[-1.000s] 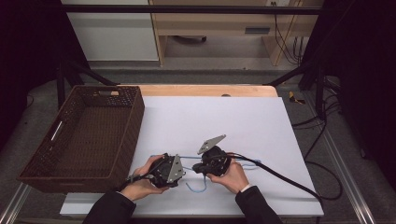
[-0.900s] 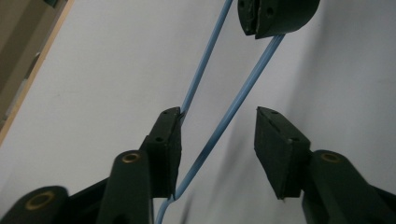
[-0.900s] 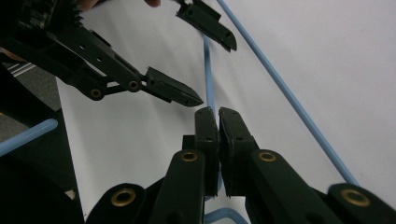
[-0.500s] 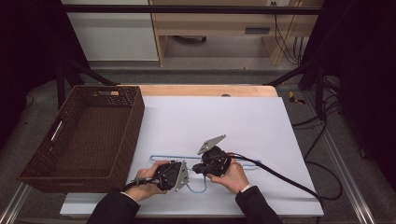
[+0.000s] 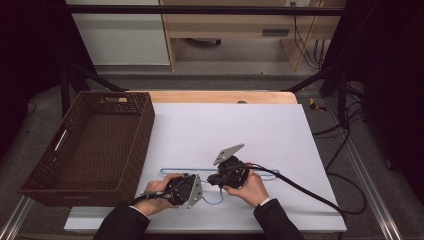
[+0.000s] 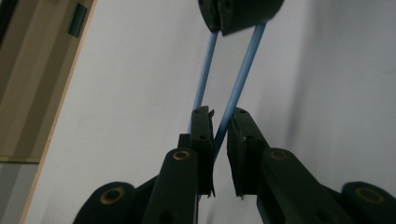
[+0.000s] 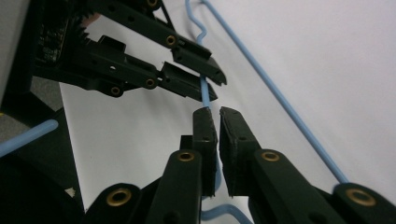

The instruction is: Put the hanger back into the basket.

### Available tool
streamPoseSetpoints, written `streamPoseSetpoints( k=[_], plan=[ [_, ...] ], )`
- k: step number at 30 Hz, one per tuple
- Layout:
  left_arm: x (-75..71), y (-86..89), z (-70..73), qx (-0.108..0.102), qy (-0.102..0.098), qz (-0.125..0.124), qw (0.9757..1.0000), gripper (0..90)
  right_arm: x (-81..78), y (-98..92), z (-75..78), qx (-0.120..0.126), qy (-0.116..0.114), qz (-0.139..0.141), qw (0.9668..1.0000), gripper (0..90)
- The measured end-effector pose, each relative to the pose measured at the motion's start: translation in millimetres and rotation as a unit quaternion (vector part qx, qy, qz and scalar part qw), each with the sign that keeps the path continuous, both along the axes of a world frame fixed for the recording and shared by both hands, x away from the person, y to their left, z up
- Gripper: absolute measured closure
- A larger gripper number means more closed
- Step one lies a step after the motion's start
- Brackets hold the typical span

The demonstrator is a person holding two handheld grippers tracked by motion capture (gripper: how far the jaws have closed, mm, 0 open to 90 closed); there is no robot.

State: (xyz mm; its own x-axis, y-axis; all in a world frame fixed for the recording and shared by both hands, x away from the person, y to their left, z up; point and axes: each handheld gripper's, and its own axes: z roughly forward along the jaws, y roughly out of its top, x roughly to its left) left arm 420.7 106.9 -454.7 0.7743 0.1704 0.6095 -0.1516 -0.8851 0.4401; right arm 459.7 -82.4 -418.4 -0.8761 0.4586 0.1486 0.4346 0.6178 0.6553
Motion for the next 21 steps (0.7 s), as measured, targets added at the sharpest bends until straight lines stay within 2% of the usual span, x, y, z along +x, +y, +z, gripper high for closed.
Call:
streamPoseSetpoints(
  k=[4, 9, 16, 21],
  plan=[
    [-0.4, -0.9, 0.2, 0.008, -0.001, -0.002, 1.0000, 81.1, 0.5, -12.8, 9.8, 0.013, -0.020, -0.019, 0.9995, 81.3],
    [-1.6, -2.0, 2.7, 0.002, -0.002, -0.003, 1.0000, 82.2, 1.7, -35.4, 22.6, 0.038, -0.044, -0.047, 0.9972, 76.9],
    [-1.5, -1.8, 7.8, -0.006, -0.001, -0.004, 1.0000, 83.8, 2.7, -57.6, 31.2, 0.048, -0.069, -0.076, 0.9936, 71.4],
    [0.6, -3.0, 13.7, -0.008, 0.002, -0.001, 1.0000, 85.5, 1.8, -72.2, 35.5, 0.052, -0.076, -0.094, 0.9913, 68.0]
  ],
)
